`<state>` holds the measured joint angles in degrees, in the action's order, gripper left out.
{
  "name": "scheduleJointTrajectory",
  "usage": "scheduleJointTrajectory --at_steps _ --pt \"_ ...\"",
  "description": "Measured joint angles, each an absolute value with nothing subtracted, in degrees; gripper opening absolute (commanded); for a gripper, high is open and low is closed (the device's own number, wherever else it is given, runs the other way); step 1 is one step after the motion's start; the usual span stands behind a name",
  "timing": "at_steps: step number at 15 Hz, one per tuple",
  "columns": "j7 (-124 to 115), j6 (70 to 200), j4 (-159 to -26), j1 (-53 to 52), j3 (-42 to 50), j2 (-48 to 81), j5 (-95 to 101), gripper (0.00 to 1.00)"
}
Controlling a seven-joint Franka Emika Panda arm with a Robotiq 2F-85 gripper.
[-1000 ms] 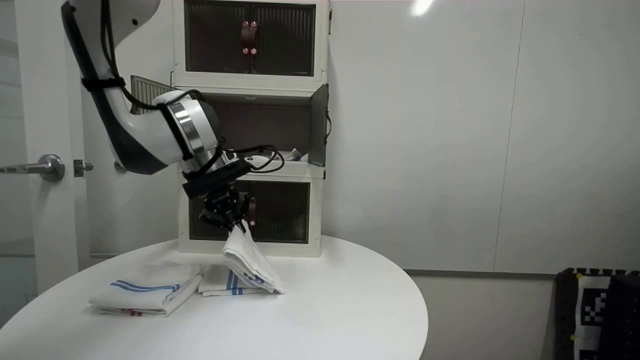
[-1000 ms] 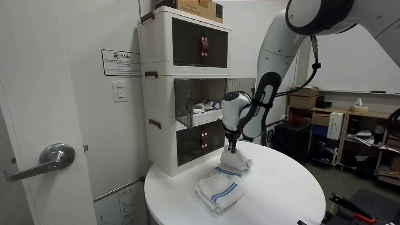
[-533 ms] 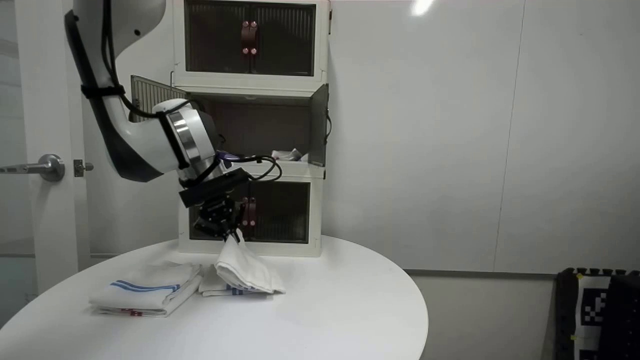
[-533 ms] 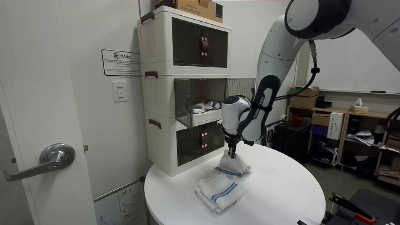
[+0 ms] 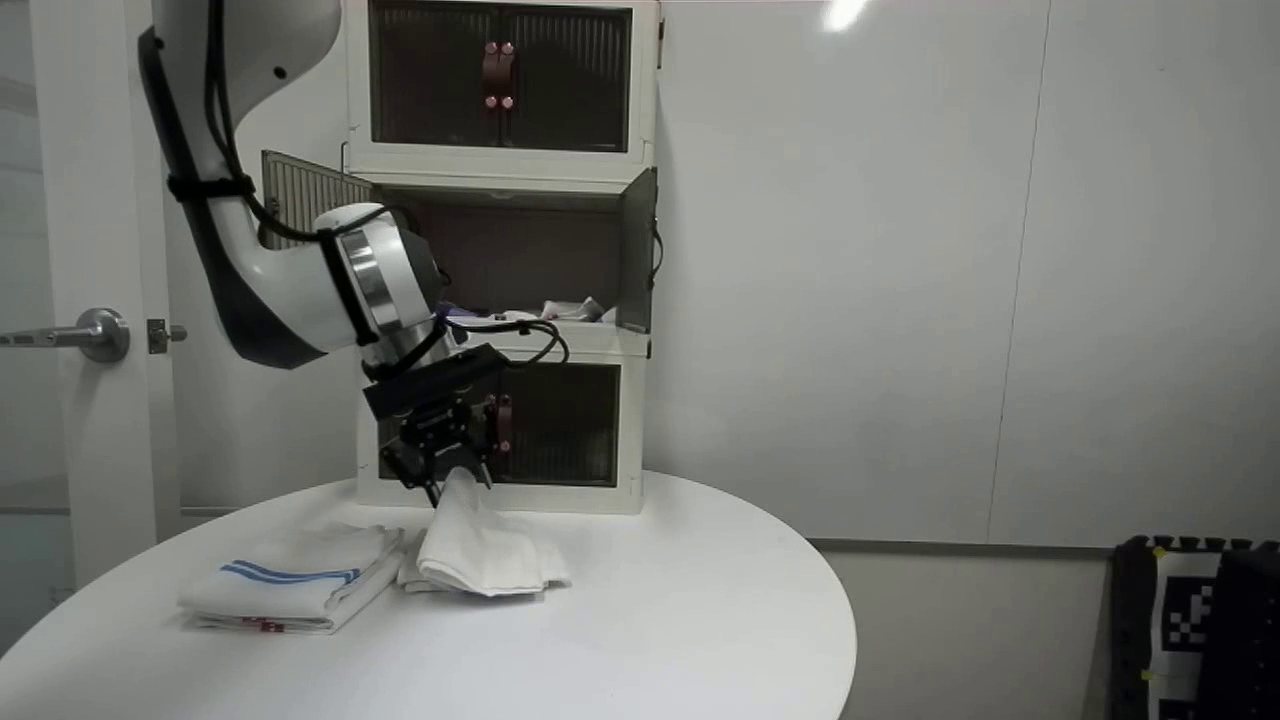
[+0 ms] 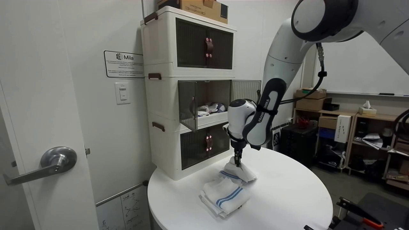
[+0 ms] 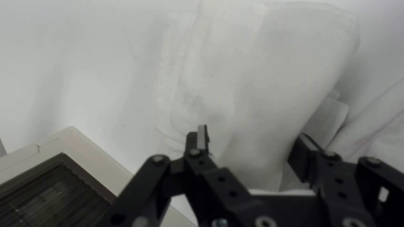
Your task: Pick up a cloth and put it on the middle shelf
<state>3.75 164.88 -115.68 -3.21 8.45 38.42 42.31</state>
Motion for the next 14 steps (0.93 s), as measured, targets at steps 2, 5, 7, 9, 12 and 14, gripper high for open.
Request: scheduleJointTrajectory --at_steps 2,5,7,9,12,14 --pt "4.11 164.88 -115.68 -3.23 8.15 39.08 42.13 1.00" --pt "4.56 164.88 -115.65 -3.23 7.84 40.09 41.86 0.75" --pt "4.64 164.88 -115.60 -3.23 7.78 40.62 41.62 0.74" --pt "4.72 164.88 -115.60 -3.21 7.76 40.82 41.24 0.60" --pt "4.87 164.88 -115.53 -3.11 7.76 40.84 40.44 0.35" --pt "5.38 164.88 -115.52 -3.02 7.76 40.84 39.69 0.21"
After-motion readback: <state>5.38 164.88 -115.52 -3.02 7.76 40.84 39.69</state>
